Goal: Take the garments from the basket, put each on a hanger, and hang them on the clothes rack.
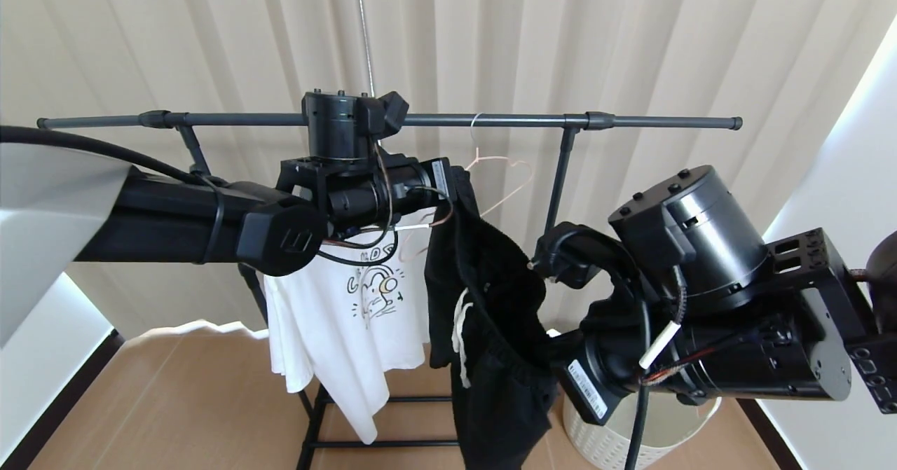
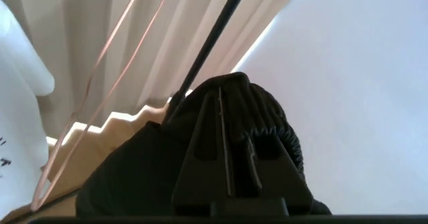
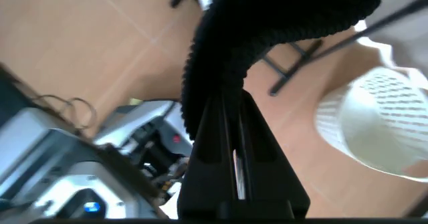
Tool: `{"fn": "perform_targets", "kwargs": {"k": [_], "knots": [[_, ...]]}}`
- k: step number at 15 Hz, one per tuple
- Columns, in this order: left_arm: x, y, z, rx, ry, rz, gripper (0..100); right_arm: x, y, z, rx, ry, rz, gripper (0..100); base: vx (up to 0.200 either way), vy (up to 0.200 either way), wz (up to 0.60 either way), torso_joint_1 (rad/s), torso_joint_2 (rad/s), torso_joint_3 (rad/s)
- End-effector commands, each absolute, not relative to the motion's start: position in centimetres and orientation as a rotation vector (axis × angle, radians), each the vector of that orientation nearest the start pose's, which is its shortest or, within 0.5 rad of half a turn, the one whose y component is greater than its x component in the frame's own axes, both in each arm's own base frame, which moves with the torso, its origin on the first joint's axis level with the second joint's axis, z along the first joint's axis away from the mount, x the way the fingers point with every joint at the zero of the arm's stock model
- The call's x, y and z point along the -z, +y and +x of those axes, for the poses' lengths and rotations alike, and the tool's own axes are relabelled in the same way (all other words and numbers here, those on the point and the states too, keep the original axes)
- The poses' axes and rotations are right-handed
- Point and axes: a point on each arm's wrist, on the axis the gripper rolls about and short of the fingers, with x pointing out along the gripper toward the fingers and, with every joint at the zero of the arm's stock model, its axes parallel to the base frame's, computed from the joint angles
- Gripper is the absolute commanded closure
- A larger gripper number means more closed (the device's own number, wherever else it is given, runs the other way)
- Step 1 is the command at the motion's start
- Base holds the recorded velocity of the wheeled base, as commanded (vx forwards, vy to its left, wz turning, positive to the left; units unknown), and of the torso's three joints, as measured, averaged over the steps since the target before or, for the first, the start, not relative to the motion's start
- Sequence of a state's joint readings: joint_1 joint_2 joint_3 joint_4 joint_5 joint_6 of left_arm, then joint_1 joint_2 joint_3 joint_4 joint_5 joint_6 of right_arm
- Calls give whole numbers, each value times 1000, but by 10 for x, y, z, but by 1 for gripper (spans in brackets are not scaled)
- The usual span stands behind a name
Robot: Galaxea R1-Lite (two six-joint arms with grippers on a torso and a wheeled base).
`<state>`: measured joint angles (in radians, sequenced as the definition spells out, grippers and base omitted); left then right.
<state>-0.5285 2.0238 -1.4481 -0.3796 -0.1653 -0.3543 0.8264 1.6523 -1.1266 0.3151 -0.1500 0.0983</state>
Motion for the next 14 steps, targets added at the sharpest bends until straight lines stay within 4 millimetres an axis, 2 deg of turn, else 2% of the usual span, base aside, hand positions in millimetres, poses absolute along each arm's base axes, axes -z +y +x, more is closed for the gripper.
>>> {"fn": "perform_targets", "kwargs": {"k": [1,3,7,11,13,14], "knots": [[-241,-199,342,601,339,-286,100,-199,179,215,-452,771,-321,100,0,0,0,0,0,0],[-244,-186,326,517,417,-193,100,-199,173,236,-374,720,-286,100,0,0,0,0,0,0],[-219,-176,291,406,579,-4,100,-196,175,279,-287,679,-204,100,0,0,0,0,0,0],[-180,-178,250,470,709,139,100,-195,206,327,-185,635,51,100,0,0,0,0,0,0],[-168,-184,233,515,752,170,100,-200,214,338,-166,607,131,100,0,0,0,0,0,0],[-160,-191,219,561,778,196,100,-212,226,341,-173,573,225,100,0,0,0,0,0,0]]}}
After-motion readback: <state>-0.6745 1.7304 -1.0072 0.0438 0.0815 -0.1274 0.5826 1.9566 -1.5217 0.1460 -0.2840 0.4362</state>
